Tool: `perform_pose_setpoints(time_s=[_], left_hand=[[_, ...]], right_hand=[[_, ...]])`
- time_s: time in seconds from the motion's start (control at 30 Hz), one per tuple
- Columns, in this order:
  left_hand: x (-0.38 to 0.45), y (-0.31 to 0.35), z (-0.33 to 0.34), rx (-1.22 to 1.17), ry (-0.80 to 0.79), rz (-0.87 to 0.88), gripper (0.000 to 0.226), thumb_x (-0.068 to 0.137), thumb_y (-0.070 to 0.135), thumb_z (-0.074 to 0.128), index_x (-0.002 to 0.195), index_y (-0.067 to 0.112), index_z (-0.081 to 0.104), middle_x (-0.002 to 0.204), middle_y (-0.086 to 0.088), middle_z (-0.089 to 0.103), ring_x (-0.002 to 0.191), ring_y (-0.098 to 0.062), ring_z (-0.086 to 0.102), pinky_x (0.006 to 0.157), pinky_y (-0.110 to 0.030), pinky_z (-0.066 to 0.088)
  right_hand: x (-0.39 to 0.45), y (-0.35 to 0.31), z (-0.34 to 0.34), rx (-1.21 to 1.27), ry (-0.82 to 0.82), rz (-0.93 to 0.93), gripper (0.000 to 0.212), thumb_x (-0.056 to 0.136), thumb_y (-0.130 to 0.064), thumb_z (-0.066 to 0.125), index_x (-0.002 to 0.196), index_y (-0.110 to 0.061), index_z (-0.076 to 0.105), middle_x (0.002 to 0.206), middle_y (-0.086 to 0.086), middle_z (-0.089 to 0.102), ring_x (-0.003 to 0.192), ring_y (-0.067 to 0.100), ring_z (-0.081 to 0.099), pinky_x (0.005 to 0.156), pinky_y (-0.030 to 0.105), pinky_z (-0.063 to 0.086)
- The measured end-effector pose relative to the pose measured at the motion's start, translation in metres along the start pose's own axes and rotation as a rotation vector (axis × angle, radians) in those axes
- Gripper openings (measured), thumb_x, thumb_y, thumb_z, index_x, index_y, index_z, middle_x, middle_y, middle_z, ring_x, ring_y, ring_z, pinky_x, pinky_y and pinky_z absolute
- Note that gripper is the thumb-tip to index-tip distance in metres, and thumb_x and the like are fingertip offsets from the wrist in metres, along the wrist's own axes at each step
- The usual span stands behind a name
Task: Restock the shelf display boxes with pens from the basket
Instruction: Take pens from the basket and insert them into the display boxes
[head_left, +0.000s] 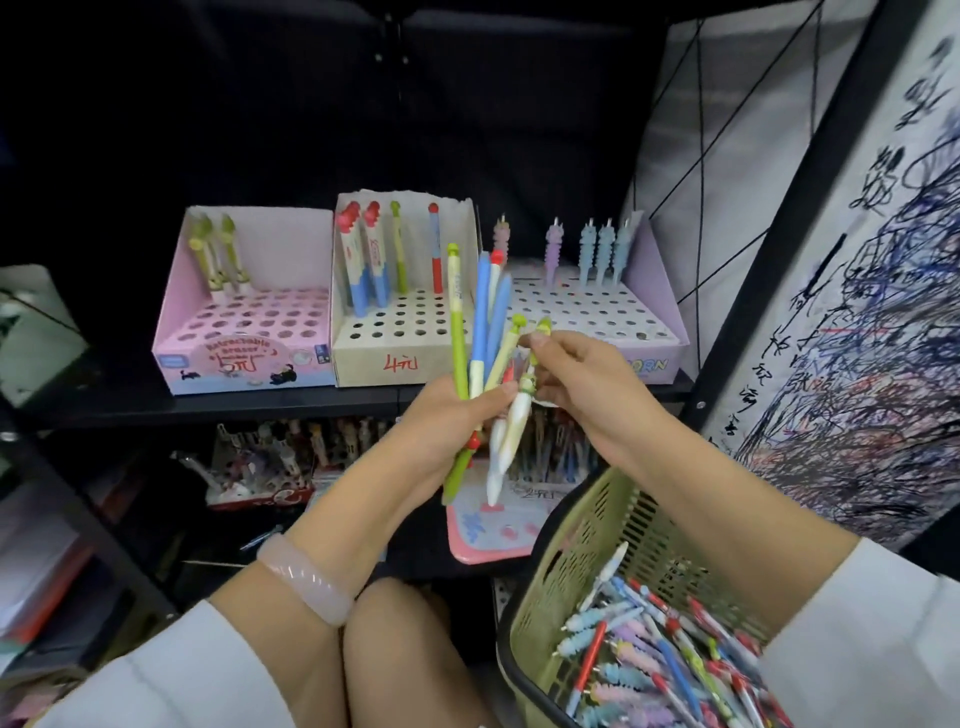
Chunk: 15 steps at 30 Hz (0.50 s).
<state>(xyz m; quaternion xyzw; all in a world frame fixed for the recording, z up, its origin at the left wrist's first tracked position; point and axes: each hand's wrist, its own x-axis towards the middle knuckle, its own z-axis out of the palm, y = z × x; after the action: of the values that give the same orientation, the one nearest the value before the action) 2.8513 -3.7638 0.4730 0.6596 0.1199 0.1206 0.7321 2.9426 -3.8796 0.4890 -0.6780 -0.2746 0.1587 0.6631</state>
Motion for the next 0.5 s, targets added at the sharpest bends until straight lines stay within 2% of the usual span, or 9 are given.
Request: perform_pose_setpoints(time_s=[0.03,0.1,0.2,0.23,0.33,0.5], left_hand=[[0.002,0.002,-0.005,0.002,0.029,0.004,0.008,0.089,0.020,0.060,0.084,0.020,0.066,0.067,0.006,0.064,0.063,-0.009,0.056,0.059,-0.022,0.043],[0.008,0.008,-0.015,0.010,0.071,0.021,0.011,0.090,0.023,0.060,0.082,0.018,0.066,0.062,0.009,0.063,0.060,-0.007,0.055,0.061,-0.021,0.043],[0.018,0.017,-0.029,0.069,0.113,0.026,0.019,0.091,0.029,0.058,0.086,0.012,0.064,0.052,0.012,0.061,0.040,-0.001,0.047,0.039,-0.014,0.035],[0.021,0.021,-0.034,0.034,0.116,0.029,0.019,0.091,0.027,0.057,0.090,0.009,0.063,0.053,0.008,0.062,0.040,-0.003,0.050,0.036,-0.014,0.035],[0.028,0.034,-0.048,-0.175,0.089,0.068,0.011,0.091,0.018,0.056,0.093,0.007,0.060,0.061,-0.001,0.063,0.052,-0.013,0.060,0.048,-0.021,0.049],[0.035,0.045,-0.091,-0.069,0.233,0.158,0.014,0.091,0.024,0.056,0.093,0.011,0.061,0.064,0.001,0.068,0.046,-0.009,0.053,0.045,-0.019,0.045]], right_hand=[[0.006,-0.005,0.001,0.016,0.004,-0.002,0.015,0.095,-0.022,0.051,0.092,-0.015,0.063,0.065,-0.009,0.065,0.068,0.007,0.060,0.072,0.024,0.056],[0.019,-0.016,0.001,0.052,0.057,-0.015,0.010,0.095,-0.018,0.051,0.094,-0.014,0.060,0.070,-0.003,0.067,0.069,0.011,0.062,0.071,0.023,0.057],[0.044,-0.033,-0.004,0.064,0.169,-0.048,0.005,0.095,-0.015,0.053,0.092,-0.014,0.057,0.071,0.000,0.064,0.061,0.007,0.059,0.061,0.016,0.053],[0.052,-0.038,-0.006,0.053,0.197,-0.059,0.004,0.094,-0.016,0.054,0.093,-0.013,0.057,0.071,0.000,0.062,0.060,0.006,0.058,0.059,0.015,0.052],[0.076,-0.047,-0.003,-0.020,0.235,-0.093,0.015,0.095,-0.021,0.053,0.102,-0.009,0.057,0.076,0.001,0.060,0.060,0.004,0.057,0.058,0.014,0.050],[0.112,-0.068,0.034,-0.082,0.246,-0.166,0.015,0.098,-0.025,0.047,0.098,-0.013,0.056,0.076,0.003,0.061,0.058,0.006,0.057,0.057,0.020,0.051]])
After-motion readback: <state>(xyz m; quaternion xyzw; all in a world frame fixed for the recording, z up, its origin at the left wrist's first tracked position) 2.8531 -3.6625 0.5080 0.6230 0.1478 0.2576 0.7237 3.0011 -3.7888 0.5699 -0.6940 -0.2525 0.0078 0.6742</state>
